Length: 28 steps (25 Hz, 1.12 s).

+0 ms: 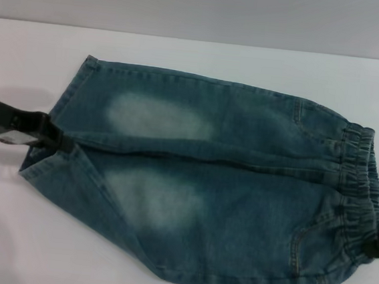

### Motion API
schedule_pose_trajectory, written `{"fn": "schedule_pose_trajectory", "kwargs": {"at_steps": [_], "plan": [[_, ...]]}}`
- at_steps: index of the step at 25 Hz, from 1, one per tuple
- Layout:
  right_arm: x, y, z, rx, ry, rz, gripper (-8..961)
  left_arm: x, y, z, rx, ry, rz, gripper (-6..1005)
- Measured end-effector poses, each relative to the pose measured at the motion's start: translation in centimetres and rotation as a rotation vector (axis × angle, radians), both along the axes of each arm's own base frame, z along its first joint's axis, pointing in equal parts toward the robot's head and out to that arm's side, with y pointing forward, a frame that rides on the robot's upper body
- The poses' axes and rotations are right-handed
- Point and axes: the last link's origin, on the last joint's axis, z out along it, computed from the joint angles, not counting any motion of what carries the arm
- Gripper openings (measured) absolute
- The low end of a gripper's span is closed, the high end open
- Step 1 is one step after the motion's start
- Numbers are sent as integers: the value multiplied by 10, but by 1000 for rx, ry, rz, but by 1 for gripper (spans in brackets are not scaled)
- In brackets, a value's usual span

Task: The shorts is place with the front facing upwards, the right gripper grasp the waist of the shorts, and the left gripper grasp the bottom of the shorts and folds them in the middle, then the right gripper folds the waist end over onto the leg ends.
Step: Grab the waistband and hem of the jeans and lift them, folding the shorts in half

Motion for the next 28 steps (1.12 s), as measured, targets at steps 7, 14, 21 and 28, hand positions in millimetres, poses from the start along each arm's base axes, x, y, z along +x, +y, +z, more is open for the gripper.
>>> {"fn": "schedule_pose_trajectory", "kwargs": {"at_steps": [7,14,21,28], "plan": [[8,-1,26,186,204,-40,3,-1,9,14,102,-43,17,106],[25,-3,44,485,425,-60,2,-7,26,29,286,-86,57,110],[33,9,25,729,573,-116,2,-12,44,32,431,-80,63,114],[38,19,1,822,523,-153,3,-7,57,27,530,-84,28,118]]}}
